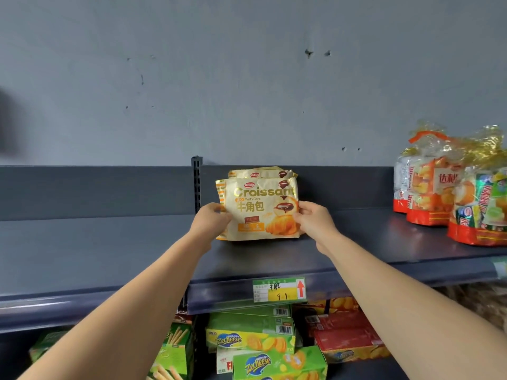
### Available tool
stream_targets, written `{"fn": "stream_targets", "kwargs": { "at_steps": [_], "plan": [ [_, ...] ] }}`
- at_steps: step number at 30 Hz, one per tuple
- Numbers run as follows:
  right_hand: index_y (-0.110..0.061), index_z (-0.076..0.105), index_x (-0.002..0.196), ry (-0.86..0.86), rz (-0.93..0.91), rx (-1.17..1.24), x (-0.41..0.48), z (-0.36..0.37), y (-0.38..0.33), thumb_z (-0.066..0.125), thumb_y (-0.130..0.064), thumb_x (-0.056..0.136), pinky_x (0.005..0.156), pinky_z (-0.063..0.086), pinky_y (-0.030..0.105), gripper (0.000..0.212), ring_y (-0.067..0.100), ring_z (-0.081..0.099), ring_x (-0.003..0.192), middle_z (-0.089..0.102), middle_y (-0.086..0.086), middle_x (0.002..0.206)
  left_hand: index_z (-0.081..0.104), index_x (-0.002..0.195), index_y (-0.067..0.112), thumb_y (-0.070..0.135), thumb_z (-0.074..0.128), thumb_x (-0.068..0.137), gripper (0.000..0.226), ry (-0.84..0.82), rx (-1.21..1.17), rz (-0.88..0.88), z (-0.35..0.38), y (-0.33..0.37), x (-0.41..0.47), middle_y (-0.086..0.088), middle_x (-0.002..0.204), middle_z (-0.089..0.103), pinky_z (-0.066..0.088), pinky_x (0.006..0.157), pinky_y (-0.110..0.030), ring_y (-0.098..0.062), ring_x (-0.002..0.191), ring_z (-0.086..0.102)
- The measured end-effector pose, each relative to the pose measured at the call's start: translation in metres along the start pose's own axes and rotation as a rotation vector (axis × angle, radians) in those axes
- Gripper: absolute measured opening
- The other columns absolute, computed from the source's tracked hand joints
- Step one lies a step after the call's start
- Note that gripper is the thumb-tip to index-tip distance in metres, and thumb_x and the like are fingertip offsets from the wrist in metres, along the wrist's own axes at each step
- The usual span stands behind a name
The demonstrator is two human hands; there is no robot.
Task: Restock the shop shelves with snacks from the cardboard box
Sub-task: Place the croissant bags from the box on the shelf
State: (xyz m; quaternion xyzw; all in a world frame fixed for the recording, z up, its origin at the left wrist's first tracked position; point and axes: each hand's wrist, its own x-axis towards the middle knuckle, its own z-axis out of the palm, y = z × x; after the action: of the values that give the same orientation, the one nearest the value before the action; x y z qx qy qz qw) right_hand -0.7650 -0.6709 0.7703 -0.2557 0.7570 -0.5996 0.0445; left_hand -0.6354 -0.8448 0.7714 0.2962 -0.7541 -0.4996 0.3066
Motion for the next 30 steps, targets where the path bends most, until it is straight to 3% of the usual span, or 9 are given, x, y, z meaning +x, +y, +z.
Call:
{"fn": "stream_targets", "kwargs": {
  "at_steps": [4,11,19,21,24,26,30],
  "plan": [
    [-0.014,0.054,0.134,-0.021,0.003,0.033,0.01,0.001,0.003,0.052,-0.008,0.097,0.08,0.055,0.03,0.038,0.013,0.062,0.103,0.064,-0.003,0.122,0.052,0.132,0.013,0.011,0.056,0.091,0.042,-0.012,0.014,0.001,0.007,0.0,0.006,-0.002,0.103,0.058,0.045,0.078,-0.031,-0.02,0.093,0.057],
    [-0.012,0.05,0.138,-0.001,0.024,0.112,0.021,0.004,0.006,0.052,-0.004,0.097,0.084,0.054,0.029,0.042,0.014,0.06,0.108,0.061,0.002,0.13,0.045,0.139,0.014,0.008,0.058,0.09,0.051,-0.034,0.011,-0.024,0.013,-0.005,0.018,-0.008,0.128,0.055,0.045,0.088,-0.033,-0.025,0.115,0.055],
    [-0.012,0.046,0.14,-0.008,0.014,0.094,0.025,0.005,0.011,0.049,-0.003,0.098,0.079,0.051,0.024,0.044,0.012,0.056,0.108,0.058,0.004,0.134,0.044,0.134,0.019,0.0,0.055,0.089,0.051,-0.158,0.025,0.005,0.017,-0.011,0.02,-0.006,0.12,0.06,0.049,0.099,-0.042,-0.023,0.109,0.06],
    [-0.011,0.046,0.139,-0.006,0.015,0.077,0.026,0.004,0.012,0.049,-0.002,0.097,0.081,0.051,0.026,0.043,0.014,0.056,0.108,0.058,0.005,0.132,0.044,0.133,0.017,0.001,0.054,0.09,0.047,-0.133,0.068,0.017,0.019,-0.01,0.018,-0.006,0.123,0.057,0.05,0.091,-0.036,-0.022,0.106,0.058],
    [-0.01,0.047,0.138,-0.007,0.019,0.027,0.027,0.003,0.014,0.049,0.0,0.096,0.084,0.051,0.029,0.043,0.014,0.055,0.105,0.058,0.006,0.13,0.036,0.139,0.01,0.005,0.048,0.092,0.048,-0.045,0.228,0.02,0.02,-0.007,0.015,-0.011,0.143,0.04,0.042,0.082,-0.032,-0.02,0.1,0.046],
    [-0.011,0.047,0.138,-0.006,0.023,-0.022,0.028,0.001,0.017,0.051,-0.001,0.095,0.087,0.052,0.031,0.045,0.017,0.055,0.108,0.057,0.006,0.131,0.033,0.142,0.007,0.008,0.046,0.094,0.05,-0.019,0.343,0.018,0.019,-0.007,0.011,-0.012,0.149,0.032,0.038,0.082,-0.031,-0.023,0.103,0.044],
    [-0.015,0.045,0.14,-0.011,0.049,-0.11,0.026,-0.005,0.022,0.056,-0.006,0.093,0.096,0.051,0.038,0.049,0.023,0.055,0.117,0.054,0.007,0.135,0.038,0.14,0.008,0.017,0.054,0.092,0.051,-0.044,0.454,0.029,0.015,-0.006,0.0,-0.013,0.144,0.04,0.044,0.089,-0.035,-0.031,0.119,0.049]
  ]
}}
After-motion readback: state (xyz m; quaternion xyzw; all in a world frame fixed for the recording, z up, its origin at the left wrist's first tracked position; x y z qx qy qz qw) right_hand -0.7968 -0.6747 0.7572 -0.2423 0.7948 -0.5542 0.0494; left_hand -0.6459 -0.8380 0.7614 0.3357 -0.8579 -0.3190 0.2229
